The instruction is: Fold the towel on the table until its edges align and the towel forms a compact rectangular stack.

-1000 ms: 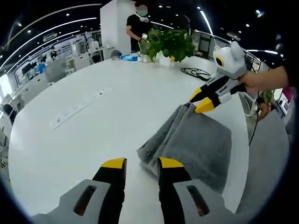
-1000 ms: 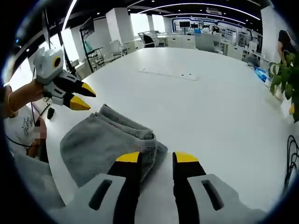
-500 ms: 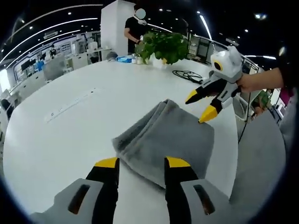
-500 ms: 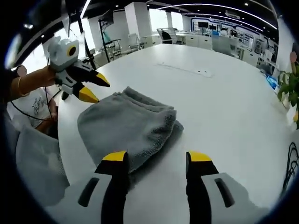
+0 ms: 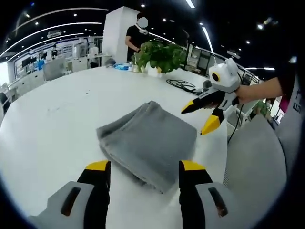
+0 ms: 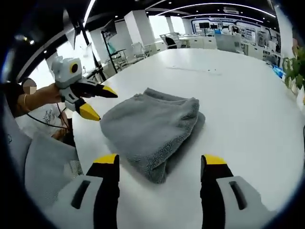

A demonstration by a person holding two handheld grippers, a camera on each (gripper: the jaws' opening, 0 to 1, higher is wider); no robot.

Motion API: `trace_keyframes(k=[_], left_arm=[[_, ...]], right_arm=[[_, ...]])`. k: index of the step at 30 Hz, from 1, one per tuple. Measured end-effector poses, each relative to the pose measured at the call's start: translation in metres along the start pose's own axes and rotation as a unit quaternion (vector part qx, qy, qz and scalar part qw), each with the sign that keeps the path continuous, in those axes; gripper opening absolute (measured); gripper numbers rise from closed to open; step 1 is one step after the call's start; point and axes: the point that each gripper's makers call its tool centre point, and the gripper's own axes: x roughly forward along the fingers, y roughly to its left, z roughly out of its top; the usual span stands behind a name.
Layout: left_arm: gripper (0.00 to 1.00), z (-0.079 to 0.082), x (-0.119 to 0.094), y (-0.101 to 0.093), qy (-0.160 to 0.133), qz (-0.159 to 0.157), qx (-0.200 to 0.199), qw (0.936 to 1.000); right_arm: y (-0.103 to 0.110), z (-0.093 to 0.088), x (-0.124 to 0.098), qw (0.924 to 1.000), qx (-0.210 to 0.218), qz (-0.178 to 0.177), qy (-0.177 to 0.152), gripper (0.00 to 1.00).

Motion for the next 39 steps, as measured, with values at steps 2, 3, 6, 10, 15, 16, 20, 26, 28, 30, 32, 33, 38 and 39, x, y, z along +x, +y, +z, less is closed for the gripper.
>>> trace_keyframes(k=[2,3,6,10,15,16,20,26,28,30,32,33,38,39], left_arm=[[0.66,-0.004,-0.001,-0.010,0.003,-0.005,0.002,1.0000],[0.68,-0.004,-0.001,-0.016,-0.002,-0.009,-0.002,1.0000],[0.73,-0.009,0.000,-0.024,-0.004,-0.017,-0.001,0.9998],[0.74,-0.022,0.000,-0.027,0.016,-0.014,0.019,0.9996],[0.73,-0.040,0.001,-0.025,0.042,-0.011,-0.007,0.9990],[0.72,-0.043,0.002,-0.023,0.041,-0.006,0.002,0.9991],[0.67,-0.050,0.003,-0.023,0.045,-0.002,-0.003,0.9990],[0.61,-0.054,0.011,-0.019,0.050,0.000,-0.014,0.9987],[0.57,-0.050,0.013,-0.025,0.050,-0.010,-0.014,0.9986],[0.52,-0.049,0.015,-0.027,0.055,-0.010,-0.004,0.9984],[0.50,-0.054,0.021,-0.019,0.057,-0.006,0.002,0.9983],[0.48,-0.055,0.023,-0.015,0.057,-0.002,0.003,0.9984],[0.37,-0.046,0.026,-0.013,0.049,0.018,0.007,0.9986],[0.37,-0.043,0.025,-0.015,0.050,0.018,0.009,0.9985]], right_arm=[[0.002,-0.006,0.001,1.0000,-0.004,0.005,0.007,0.71],[0.004,-0.008,0.001,0.9999,-0.006,0.007,0.009,0.73],[0.012,-0.016,0.000,0.9997,-0.010,0.011,0.018,0.74],[0.024,-0.026,-0.001,0.9995,-0.002,0.020,0.025,0.73],[0.028,-0.040,0.004,0.9989,-0.010,0.020,0.041,0.72],[0.028,-0.041,0.004,0.9989,-0.010,0.019,0.042,0.71],[0.027,-0.038,0.003,0.9987,-0.034,0.003,0.038,0.63],[0.023,-0.035,0.010,0.9987,-0.031,0.002,0.040,0.57],[0.020,-0.035,0.013,0.9987,-0.028,-0.003,0.042,0.55],[0.019,-0.033,0.015,0.9985,-0.033,-0.008,0.042,0.52],[0.018,-0.030,0.018,0.9983,-0.039,-0.011,0.042,0.49],[0.018,-0.029,0.018,0.9982,-0.040,-0.012,0.042,0.48],[0.010,-0.026,0.022,0.9969,-0.055,-0.031,0.047,0.42],[0.009,-0.024,0.022,0.9964,-0.063,-0.034,0.045,0.41]])
